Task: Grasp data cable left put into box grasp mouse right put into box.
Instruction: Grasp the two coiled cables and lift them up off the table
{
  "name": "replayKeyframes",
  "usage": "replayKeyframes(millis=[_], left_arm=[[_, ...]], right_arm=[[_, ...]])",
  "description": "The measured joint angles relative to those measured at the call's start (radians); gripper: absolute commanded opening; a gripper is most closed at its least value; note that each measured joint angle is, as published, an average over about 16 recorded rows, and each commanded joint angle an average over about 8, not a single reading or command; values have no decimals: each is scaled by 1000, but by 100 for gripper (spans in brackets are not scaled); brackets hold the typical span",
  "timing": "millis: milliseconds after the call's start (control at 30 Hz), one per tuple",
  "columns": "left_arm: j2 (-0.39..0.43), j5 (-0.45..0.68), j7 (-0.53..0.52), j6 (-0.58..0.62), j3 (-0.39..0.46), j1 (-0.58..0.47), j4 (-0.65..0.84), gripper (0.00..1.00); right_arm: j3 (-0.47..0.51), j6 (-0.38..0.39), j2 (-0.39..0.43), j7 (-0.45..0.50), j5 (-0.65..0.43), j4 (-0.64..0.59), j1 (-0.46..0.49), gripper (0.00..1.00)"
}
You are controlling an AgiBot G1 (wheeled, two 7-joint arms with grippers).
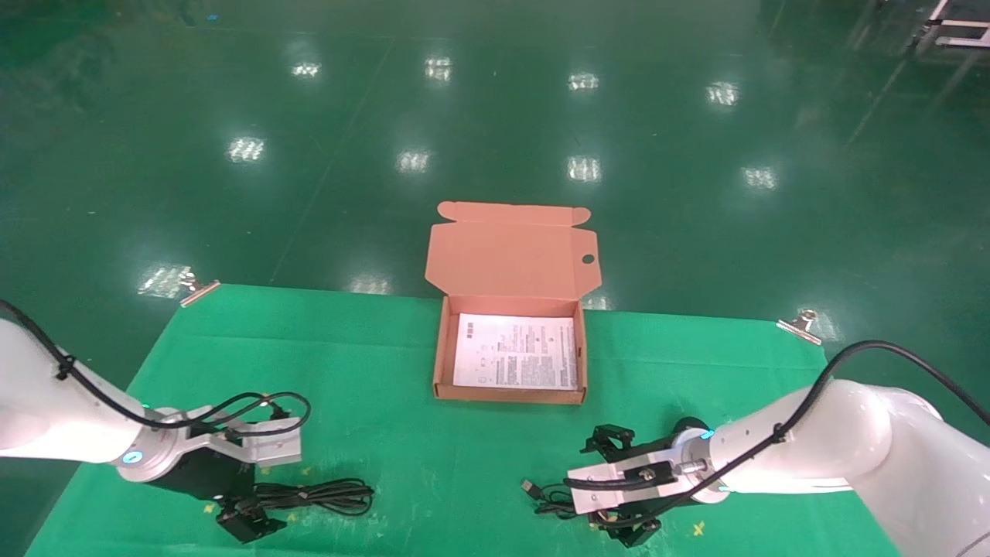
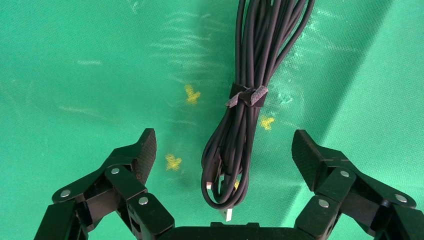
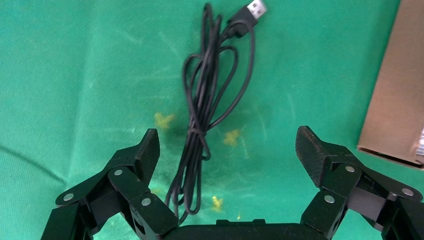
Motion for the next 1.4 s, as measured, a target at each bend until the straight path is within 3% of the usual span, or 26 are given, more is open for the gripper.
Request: replayKeyframes(millis=[67,100,1400], left_arm=[[2,2,7,-4,1,-1,7,0],[3,2,9,-5,1,-1,10,0],[-1,-2,2,5,-1,1,-6,0]], right_arm=[[1,1,-4,-3,2,-8,1,3],[1,1,-5,-4,3,-11,1,0],[0,-2,1,2,-1,2,0,0]])
